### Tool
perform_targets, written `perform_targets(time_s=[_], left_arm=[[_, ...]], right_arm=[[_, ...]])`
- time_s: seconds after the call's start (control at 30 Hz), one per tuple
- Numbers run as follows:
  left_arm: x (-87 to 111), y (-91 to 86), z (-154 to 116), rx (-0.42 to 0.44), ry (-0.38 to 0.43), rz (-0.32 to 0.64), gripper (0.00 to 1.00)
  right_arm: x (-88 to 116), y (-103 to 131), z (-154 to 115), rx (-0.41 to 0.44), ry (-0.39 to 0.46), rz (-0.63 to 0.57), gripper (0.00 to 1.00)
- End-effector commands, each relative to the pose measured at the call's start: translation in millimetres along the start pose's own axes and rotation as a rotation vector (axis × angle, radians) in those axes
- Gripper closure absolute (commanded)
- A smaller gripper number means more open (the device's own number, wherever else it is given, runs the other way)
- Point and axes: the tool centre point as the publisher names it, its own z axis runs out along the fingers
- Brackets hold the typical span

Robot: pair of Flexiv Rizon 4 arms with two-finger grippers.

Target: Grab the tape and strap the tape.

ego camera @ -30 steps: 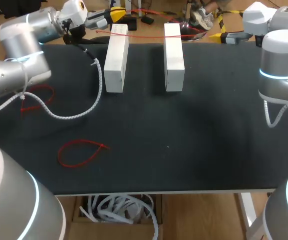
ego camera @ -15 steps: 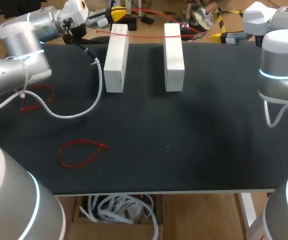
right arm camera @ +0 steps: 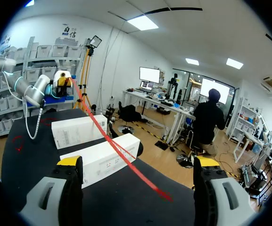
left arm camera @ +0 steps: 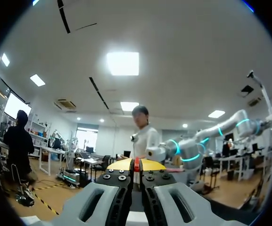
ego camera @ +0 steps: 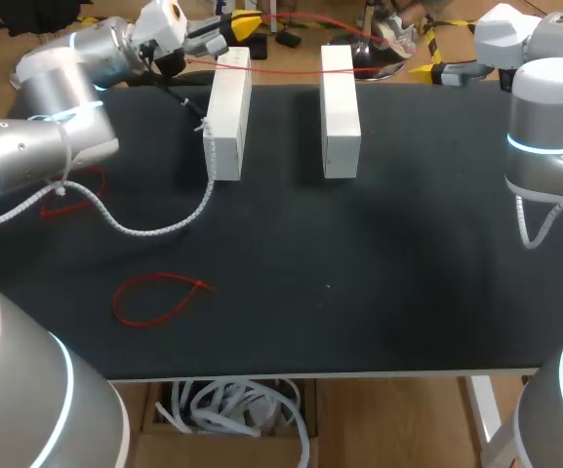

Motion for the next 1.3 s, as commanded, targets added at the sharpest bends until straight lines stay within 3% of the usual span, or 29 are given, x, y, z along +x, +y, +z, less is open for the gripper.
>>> perform_targets(time_s=[0.03, 0.3, 0.53, 0.67, 0.97, 1.3], left_arm=[[-5.3, -1.8, 4.4, 0.005, 0.002, 0.018, 1.00], [-1.5, -5.5, 13.5, -0.005, 0.003, 0.047, 1.00], [0.2, -5.8, 30.9, -0.003, 0.140, 0.025, 1.00], [-0.6, -6.1, 36.0, -0.015, 0.174, 0.012, 1.00], [-0.7, -6.5, 37.3, -0.030, 0.183, -0.004, 1.00], [-1.5, -2.2, 34.3, -0.041, 0.119, -0.054, 1.00]], right_arm=[[0.0, 0.0, -0.3, 0.000, 0.000, 0.000, 0.00], [0.0, 0.0, -0.3, 0.000, 0.000, 0.000, 0.00], [0.0, 0.0, -0.3, 0.000, 0.000, 0.000, 0.00], [0.0, 0.0, -0.3, 0.000, 0.000, 0.000, 0.00], [0.0, 0.0, -0.3, 0.000, 0.000, 0.000, 0.00], [0.0, 0.0, -0.3, 0.000, 0.000, 0.000, 0.00]])
